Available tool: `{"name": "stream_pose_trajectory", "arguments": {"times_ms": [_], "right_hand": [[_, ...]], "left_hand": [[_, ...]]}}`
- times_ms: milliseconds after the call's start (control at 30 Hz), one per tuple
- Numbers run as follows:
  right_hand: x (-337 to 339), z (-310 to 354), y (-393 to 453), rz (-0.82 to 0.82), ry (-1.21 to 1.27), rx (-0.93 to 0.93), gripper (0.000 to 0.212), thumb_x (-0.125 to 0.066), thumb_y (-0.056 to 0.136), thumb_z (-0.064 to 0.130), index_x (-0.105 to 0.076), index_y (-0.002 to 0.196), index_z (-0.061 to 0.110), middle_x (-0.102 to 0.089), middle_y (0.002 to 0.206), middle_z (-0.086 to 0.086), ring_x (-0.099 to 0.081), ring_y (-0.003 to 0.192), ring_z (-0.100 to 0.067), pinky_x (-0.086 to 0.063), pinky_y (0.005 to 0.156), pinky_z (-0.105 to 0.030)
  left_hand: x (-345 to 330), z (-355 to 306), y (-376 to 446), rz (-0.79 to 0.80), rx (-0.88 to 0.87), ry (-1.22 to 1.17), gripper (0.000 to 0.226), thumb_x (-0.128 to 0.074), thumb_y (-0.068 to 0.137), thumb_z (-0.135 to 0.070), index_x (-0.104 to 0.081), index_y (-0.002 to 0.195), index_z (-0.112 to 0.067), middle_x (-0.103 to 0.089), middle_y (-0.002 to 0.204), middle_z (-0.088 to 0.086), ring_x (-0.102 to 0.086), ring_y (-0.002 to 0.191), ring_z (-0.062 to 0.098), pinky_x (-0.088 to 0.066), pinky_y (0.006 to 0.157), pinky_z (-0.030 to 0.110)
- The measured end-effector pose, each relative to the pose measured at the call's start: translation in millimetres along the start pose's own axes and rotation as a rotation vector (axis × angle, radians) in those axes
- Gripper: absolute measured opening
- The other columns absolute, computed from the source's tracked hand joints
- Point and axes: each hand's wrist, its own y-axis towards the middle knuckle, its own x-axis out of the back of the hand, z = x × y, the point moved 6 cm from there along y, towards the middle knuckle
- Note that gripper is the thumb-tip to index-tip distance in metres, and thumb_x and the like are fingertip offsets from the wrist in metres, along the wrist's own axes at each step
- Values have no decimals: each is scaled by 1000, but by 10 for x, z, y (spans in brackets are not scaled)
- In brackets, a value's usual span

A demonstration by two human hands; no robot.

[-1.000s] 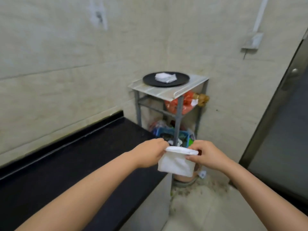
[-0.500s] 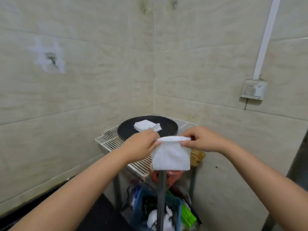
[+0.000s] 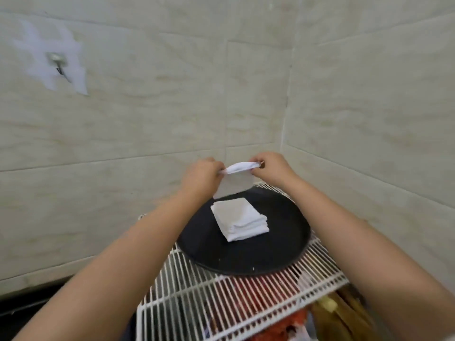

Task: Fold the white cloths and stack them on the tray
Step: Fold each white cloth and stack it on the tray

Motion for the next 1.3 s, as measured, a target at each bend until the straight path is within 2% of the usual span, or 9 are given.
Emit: {"name": "stream_pose_trajectory", "arguments": {"times_ms": [100, 233, 400, 567, 767, 900, 1000, 1100, 1300], "right_hand": [[-316, -400, 128, 37, 26, 88, 20, -55, 79, -2, -69, 94, -3, -67, 99, -23, -60, 96, -32, -31, 68, -27], [-841, -814, -90, 287, 1, 169, 24, -55, 79, -2, -69, 97, -2, -68, 104, -17, -59, 103, -27, -40, 82, -25], [-869, -915, -191, 276, 70, 220, 16, -54, 78, -2, -69, 86, -2, -67, 92, -13, -58, 90, -21, -38, 72, -23], [-718, -949, -163, 206, 99, 260, 19, -55, 78, -2, -68, 91, 1, -65, 96, -11, -55, 89, -18, -36, 76, -20], [-911, -896, -321, 522, -110, 307, 24, -51, 82, 12, -61, 95, -5, -62, 98, -18, -58, 94, -29, -47, 85, -44], [-894, -815, -392, 671, -290, 275, 22, -54, 85, 24, -54, 101, 8, -55, 108, -7, -55, 97, -24, -46, 83, -36], [-889, -643, -465, 737, -422, 248, 31, -54, 86, 29, -47, 112, 12, -49, 123, -12, -51, 108, -28, -43, 86, -34], [-891, -216, -508, 627, -438, 274, 51, -52, 88, 32, -41, 132, 11, -42, 138, -14, -45, 123, -32, -42, 100, -43], [-1150, 1478, -1173, 546, -152, 487, 41, -53, 89, 25, -52, 126, 8, -53, 132, -14, -49, 122, -29, -40, 99, -34]], "left_hand": [[-429, -9, 47, 55, -50, 125, 29, -46, 94, -19, -60, 119, -12, -57, 120, 11, -54, 109, 30, -43, 83, 35], [-1077, -36, -262, 328, -106, 223, 30, -47, 92, -21, -60, 118, -14, -57, 119, 7, -52, 114, 26, -46, 85, 36], [-1053, -28, -331, 269, -34, 95, 32, -52, 92, -23, -60, 121, -12, -60, 120, 5, -54, 112, 24, -45, 89, 33], [-945, -183, -314, 202, -53, 59, 31, -54, 92, -26, -62, 119, -12, -62, 115, 4, -57, 107, 24, -47, 87, 34], [-1073, -68, -484, 343, 26, 132, 34, -48, 95, -30, -57, 125, -18, -59, 118, 3, -55, 109, 21, -46, 84, 30], [-1037, -20, -557, 406, 51, 220, 38, -39, 98, -31, -47, 134, -24, -54, 128, 5, -51, 116, 23, -49, 89, 38], [-934, 45, -679, 436, 115, 348, 43, -34, 99, -35, -35, 140, -21, -43, 138, 7, -44, 123, 29, -46, 93, 42], [-627, 274, -920, 416, 204, 450, 38, -35, 99, -32, -43, 131, -14, -42, 136, 12, -41, 125, 31, -41, 96, 43], [510, 1127, -2152, 351, 455, 416, 38, -35, 98, -31, -49, 129, -13, -43, 138, 12, -43, 123, 33, -42, 99, 43]]}}
